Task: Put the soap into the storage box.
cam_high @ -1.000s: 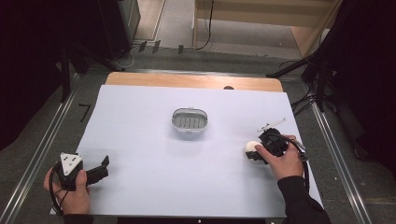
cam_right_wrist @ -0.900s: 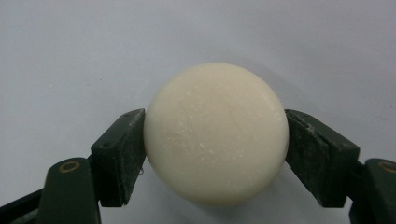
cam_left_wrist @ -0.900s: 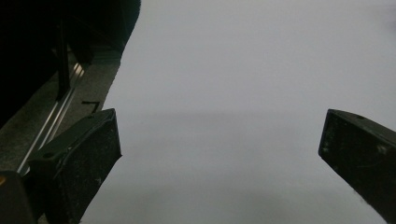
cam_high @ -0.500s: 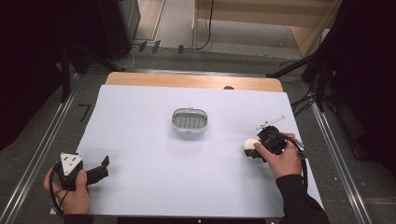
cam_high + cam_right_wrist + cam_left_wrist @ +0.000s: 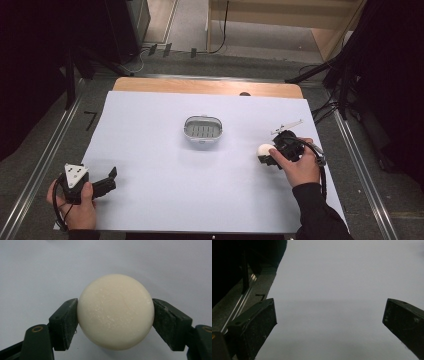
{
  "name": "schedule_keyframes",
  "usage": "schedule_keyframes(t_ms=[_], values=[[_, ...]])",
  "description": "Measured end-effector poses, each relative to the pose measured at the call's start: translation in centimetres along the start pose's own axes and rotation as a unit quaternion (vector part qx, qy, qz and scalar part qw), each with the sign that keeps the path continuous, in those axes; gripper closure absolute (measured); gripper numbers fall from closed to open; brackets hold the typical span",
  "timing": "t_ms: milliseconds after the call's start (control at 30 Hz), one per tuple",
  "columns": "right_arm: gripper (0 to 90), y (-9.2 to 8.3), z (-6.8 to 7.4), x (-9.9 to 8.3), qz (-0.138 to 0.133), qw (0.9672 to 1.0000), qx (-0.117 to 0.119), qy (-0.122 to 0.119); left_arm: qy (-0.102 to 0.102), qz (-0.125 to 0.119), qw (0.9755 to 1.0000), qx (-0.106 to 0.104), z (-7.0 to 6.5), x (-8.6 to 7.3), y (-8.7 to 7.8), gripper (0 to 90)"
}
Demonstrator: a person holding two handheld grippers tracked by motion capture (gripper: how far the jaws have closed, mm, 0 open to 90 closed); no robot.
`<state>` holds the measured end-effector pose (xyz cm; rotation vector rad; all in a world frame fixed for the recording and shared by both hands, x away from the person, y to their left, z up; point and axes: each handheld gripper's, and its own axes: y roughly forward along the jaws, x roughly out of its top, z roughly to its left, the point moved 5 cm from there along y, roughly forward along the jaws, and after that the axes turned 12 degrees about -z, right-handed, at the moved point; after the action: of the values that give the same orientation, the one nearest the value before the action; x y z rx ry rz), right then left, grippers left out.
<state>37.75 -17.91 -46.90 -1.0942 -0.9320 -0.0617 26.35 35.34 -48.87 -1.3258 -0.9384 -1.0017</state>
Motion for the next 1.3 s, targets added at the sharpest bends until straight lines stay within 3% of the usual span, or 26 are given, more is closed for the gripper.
schedule_keyframes(t_ms=[1300], values=[[25.4,1.5,2.4,2.8,-0.029,0.9990,0.016,-0.030,-0.001,0.000,1.0000,-0.001,0.0,0.0,0.0,0.0]])
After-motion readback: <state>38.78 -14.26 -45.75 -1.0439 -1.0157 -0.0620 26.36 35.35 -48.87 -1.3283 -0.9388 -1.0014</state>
